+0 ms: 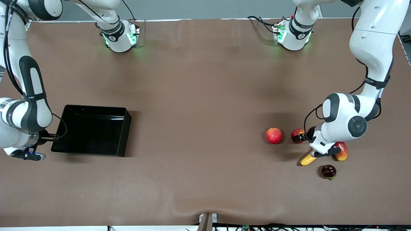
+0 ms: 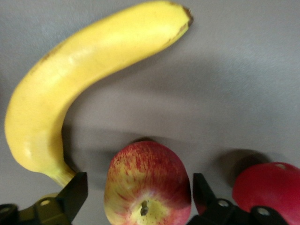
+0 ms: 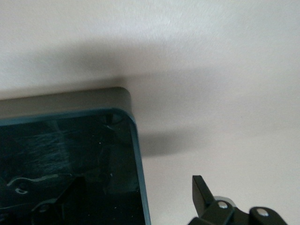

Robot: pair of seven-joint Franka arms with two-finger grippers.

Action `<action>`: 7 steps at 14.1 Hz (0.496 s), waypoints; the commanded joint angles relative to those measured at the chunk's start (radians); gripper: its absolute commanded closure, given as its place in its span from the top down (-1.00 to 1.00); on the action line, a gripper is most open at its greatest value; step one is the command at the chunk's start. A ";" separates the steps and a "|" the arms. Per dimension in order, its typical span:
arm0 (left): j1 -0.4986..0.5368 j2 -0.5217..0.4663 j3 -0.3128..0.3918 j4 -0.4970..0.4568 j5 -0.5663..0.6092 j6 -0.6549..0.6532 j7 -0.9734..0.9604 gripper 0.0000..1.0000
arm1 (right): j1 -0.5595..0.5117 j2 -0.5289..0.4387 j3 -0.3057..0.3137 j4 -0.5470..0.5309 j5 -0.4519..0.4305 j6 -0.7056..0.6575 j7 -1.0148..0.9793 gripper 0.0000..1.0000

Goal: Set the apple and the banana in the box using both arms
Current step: 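Grasp the striped apple with the left gripper while the right gripper grips the tray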

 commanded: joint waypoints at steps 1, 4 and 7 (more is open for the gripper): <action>0.006 -0.037 -0.003 -0.036 0.019 0.016 -0.016 -1.00 | -0.016 -0.004 0.014 -0.016 -0.013 -0.005 0.003 -0.99; 0.003 -0.084 -0.006 -0.027 0.020 0.005 -0.012 -1.00 | -0.018 -0.002 0.014 -0.022 -0.004 -0.003 0.006 -1.00; 0.008 -0.169 -0.017 -0.018 0.019 -0.009 0.000 -1.00 | -0.019 -0.002 0.014 -0.030 -0.004 -0.005 0.003 -1.00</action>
